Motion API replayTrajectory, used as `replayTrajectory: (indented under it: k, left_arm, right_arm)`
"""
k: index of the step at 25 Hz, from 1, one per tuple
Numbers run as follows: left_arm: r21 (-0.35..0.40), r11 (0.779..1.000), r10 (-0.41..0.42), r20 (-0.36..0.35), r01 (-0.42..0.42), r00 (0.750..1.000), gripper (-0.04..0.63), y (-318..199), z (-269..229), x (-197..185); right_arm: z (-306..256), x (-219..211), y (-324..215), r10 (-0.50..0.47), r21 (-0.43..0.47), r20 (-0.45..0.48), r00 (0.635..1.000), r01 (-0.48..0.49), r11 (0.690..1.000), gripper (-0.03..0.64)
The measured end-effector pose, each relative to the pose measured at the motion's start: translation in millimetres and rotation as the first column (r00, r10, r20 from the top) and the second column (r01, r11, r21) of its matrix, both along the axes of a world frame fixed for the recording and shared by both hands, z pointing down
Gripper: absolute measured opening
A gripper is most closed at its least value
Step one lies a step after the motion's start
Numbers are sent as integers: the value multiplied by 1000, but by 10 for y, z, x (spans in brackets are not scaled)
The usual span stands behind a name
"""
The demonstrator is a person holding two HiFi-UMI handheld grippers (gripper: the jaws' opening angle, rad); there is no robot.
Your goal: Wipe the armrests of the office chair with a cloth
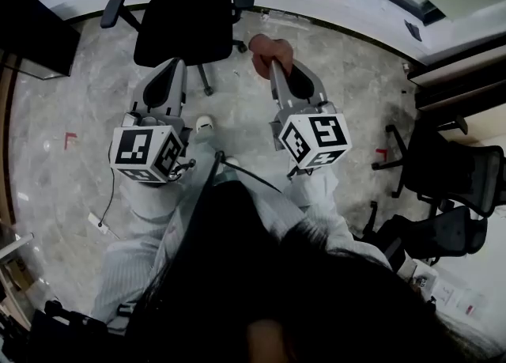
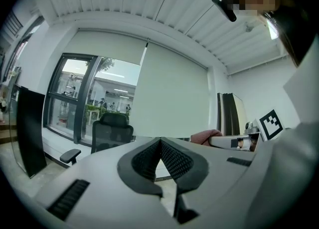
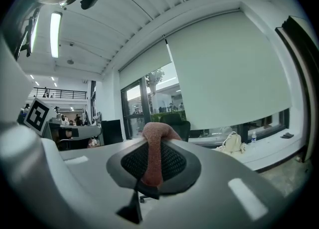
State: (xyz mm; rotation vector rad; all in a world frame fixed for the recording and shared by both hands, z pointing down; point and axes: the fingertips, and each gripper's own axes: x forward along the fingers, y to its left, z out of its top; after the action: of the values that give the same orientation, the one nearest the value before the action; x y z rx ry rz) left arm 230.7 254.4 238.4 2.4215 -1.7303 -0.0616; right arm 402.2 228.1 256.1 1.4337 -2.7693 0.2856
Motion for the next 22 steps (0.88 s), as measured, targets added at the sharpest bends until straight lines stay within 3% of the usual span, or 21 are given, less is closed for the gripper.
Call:
replayTrajectory:
  k: [9,15,22]
  left_arm:
    - [-28,1000,-7,11,8,1000,3,-1310,233,-542]
    - [-37,998,53,23,-53,998,3,-2294,192,-893]
    - [-104,990,98,19,-96,995,3,-3130,460,-1085]
  right_arm:
    - [360,-356,-1272,32,-57,-26,999,-34,998,28]
    - [330,-714,-2220,79,-75,-32,996,-81,994,28]
    - [563,-915,-3074,118,-123,-52,992,-124,985,28]
